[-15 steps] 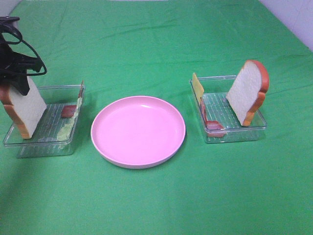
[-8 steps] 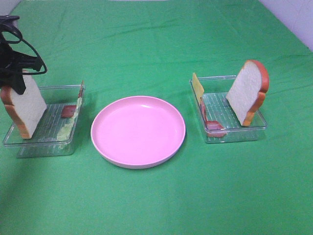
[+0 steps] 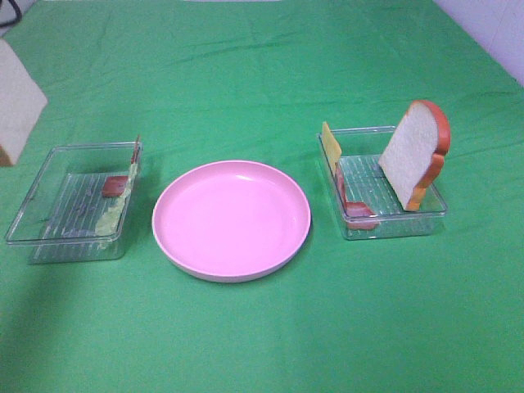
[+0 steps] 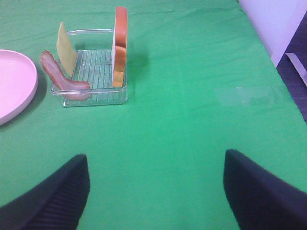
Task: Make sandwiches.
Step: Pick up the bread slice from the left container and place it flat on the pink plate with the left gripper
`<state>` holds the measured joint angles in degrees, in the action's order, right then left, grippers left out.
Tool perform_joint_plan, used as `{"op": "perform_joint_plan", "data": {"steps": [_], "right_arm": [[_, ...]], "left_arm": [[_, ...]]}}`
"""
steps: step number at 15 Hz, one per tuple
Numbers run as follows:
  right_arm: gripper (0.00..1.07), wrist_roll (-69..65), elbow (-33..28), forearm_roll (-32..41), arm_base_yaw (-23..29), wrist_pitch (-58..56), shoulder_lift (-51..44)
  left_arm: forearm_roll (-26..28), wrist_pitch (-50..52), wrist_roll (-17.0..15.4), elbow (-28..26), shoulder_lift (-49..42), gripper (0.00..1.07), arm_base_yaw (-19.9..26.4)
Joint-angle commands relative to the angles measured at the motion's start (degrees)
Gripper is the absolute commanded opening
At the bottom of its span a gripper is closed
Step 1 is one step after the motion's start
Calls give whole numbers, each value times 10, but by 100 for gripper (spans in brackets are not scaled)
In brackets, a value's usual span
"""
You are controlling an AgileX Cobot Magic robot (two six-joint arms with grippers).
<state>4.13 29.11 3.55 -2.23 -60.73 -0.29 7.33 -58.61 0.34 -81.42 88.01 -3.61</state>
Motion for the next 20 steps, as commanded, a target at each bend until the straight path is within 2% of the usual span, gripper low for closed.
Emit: {"op": "perform_joint_plan", "data": {"steps": [1, 2, 4, 6, 7, 8, 12, 18, 20], "right_arm": [[74, 5, -1, -2, -3, 1, -9], [74, 5, -1, -2, -3, 1, -9], [74, 5, -1, -2, -3, 1, -9], [74, 5, -1, -2, -3, 1, -9], [74, 5, -1, -2, -3, 1, -9], [74, 5, -1, -2, -3, 1, -9], [74, 5, -1, -2, -3, 1, -9], [74, 5, -1, -2, -3, 1, -9], [74, 5, -1, -2, -3, 1, -9]], "left_arm": [[85, -9, -3, -2, -78, 0, -2], [107, -10, -3, -2, -90, 0, -2], [221, -28, 10, -2, -109, 0, -2], [314, -36, 47, -2, -99, 0, -2], [374, -33, 75, -2, -72, 0, -15], [379, -29, 81, -2, -65, 0, -21], [377, 25, 80, -2, 39, 0, -109], [383, 69, 72, -2, 179, 0, -158], [382, 98, 72, -2, 233, 0, -190]]}}
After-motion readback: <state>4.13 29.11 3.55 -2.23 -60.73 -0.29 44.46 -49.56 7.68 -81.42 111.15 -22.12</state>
